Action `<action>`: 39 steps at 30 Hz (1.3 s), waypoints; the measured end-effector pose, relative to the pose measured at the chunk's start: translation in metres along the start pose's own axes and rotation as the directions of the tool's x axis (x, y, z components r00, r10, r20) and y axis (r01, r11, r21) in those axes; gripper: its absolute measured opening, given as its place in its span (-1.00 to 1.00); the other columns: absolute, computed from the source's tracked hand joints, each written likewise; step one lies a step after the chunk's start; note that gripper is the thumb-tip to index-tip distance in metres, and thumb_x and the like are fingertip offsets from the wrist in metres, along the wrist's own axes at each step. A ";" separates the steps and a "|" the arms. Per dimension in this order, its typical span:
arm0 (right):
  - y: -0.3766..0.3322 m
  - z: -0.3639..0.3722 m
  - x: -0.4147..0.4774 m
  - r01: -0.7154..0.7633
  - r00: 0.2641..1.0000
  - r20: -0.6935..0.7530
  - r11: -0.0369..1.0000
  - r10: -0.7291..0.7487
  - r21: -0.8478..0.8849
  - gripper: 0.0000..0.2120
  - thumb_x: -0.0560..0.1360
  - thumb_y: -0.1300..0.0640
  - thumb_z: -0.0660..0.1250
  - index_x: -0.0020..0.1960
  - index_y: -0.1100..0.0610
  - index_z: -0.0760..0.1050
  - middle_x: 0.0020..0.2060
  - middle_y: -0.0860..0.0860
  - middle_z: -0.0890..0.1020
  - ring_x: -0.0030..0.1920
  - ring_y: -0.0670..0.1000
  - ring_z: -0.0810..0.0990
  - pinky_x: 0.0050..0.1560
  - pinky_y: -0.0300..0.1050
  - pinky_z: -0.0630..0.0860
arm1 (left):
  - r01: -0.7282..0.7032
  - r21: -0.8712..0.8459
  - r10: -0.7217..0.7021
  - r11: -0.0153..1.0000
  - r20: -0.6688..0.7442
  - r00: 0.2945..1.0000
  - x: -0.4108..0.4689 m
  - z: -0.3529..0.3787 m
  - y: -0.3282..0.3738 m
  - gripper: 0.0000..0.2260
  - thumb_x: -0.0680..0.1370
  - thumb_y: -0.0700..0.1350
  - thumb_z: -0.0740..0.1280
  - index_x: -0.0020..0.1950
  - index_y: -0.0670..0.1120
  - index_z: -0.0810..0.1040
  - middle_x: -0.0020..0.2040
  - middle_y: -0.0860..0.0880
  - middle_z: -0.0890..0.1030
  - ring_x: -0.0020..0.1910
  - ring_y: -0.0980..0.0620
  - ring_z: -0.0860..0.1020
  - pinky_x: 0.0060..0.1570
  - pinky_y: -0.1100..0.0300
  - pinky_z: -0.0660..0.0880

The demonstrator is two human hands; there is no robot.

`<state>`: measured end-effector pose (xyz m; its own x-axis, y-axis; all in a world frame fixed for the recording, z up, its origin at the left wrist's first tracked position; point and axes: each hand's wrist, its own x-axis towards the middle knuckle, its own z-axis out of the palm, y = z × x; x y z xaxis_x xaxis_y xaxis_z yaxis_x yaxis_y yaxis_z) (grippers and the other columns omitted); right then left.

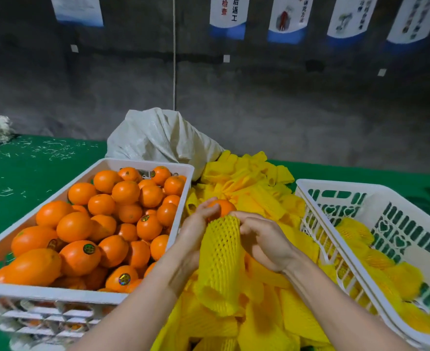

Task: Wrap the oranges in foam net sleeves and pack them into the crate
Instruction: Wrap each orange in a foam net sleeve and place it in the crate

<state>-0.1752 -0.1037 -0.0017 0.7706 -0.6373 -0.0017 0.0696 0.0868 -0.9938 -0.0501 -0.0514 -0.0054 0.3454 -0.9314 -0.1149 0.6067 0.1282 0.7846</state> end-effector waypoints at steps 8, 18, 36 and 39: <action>0.000 -0.017 -0.013 0.090 0.968 -0.188 0.932 -0.164 -0.350 -0.69 0.47 0.47 0.05 -0.36 0.20 0.33 -0.55 -0.12 0.34 -0.48 -0.17 0.28 -0.41 -0.24 0.22 | -0.001 0.141 0.019 0.990 -0.124 0.992 -0.018 0.024 -0.041 -0.76 0.58 -0.22 0.26 0.16 0.07 0.51 -0.12 -0.14 0.63 -0.14 -0.09 0.60 -0.11 0.04 0.54; 0.017 -0.041 -0.019 0.026 0.809 -0.435 0.763 -0.396 -0.646 -0.84 0.55 0.39 0.13 -0.01 0.31 0.48 -0.41 0.02 0.34 -0.23 0.07 0.36 -0.21 -0.06 0.21 | -0.162 0.243 0.129 0.956 0.149 0.980 -0.029 0.031 -0.063 -0.41 0.36 -0.09 0.42 0.36 0.17 0.37 0.08 0.27 0.62 0.03 0.29 0.59 -0.08 0.33 0.55; 0.019 -0.033 -0.012 0.410 0.687 -0.456 0.819 -0.567 -0.401 -0.67 0.50 -0.03 0.17 -0.37 0.06 0.21 -0.55 -0.12 0.29 -0.50 -0.19 0.24 -0.46 -0.31 0.18 | 0.007 -0.055 -0.012 0.998 -0.096 0.995 -0.023 0.026 -0.063 -0.63 0.57 0.17 0.16 0.18 -0.02 0.58 0.04 -0.07 0.69 0.00 0.01 0.66 0.00 0.03 0.52; 0.020 -0.036 -0.009 0.399 0.739 -0.440 0.858 -0.510 -0.325 -0.63 0.46 -0.11 0.19 -0.38 0.09 0.23 -0.49 -0.04 0.28 -0.49 -0.18 0.25 -0.45 -0.27 0.21 | 0.014 -0.101 -0.017 0.995 -0.032 0.999 -0.024 0.028 -0.063 -0.61 0.49 0.14 0.22 0.14 -0.07 0.60 0.03 -0.11 0.69 -0.04 -0.03 0.67 -0.16 0.08 0.59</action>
<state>-0.2035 -0.1234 -0.0257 0.2547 -0.8523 0.4568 0.1611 -0.4284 -0.8891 -0.1167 -0.0472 -0.0347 0.3575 -0.9222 -0.1475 0.6807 0.1492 0.7172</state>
